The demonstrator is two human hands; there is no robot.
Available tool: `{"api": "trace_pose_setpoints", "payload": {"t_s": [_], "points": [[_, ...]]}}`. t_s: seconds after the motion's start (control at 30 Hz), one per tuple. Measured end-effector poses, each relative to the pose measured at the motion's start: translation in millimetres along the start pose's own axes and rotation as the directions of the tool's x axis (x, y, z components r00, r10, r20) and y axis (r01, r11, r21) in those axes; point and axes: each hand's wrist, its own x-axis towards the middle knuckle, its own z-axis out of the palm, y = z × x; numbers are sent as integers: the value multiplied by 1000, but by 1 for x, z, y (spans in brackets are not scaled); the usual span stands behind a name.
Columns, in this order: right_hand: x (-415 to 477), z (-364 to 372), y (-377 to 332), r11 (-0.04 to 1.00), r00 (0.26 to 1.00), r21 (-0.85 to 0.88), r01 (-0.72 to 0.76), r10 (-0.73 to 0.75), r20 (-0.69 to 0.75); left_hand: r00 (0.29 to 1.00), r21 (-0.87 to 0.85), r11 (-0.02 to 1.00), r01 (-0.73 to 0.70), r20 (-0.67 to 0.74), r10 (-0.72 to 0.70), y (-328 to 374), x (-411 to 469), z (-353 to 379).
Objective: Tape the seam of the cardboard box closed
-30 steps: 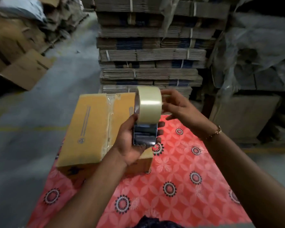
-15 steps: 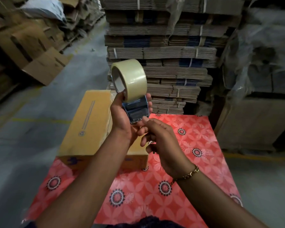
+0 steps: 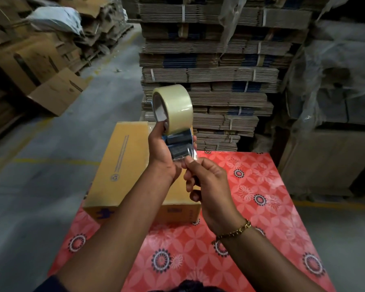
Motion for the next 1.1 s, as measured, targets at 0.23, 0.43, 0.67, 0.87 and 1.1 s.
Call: {"api": "trace_pose_setpoints", "payload": {"t_s": [0.23, 0.43, 0.67, 0.87, 1.1], "points": [[-12, -5, 11, 999, 997, 0, -51, 51, -54, 998, -53, 997, 52, 25, -50, -10, 9, -4], [-15, -5, 17, 998, 991, 23, -59, 62, -123, 994, -43, 993, 109, 39, -107, -23, 17, -6], [-12, -14, 30, 997, 985, 6, -71, 71, -158, 987, -73, 985, 156, 37, -153, -39, 35, -15], [0, -33, 68, 974, 957, 17, -225, 224, -184, 960, 256, 938, 234, -215, -181, -66, 55, -53], [0, -55, 125, 907, 880, 42, -420, 418, -226, 925, 499, 794, 347, -321, -202, -88, 66, -103]]}}
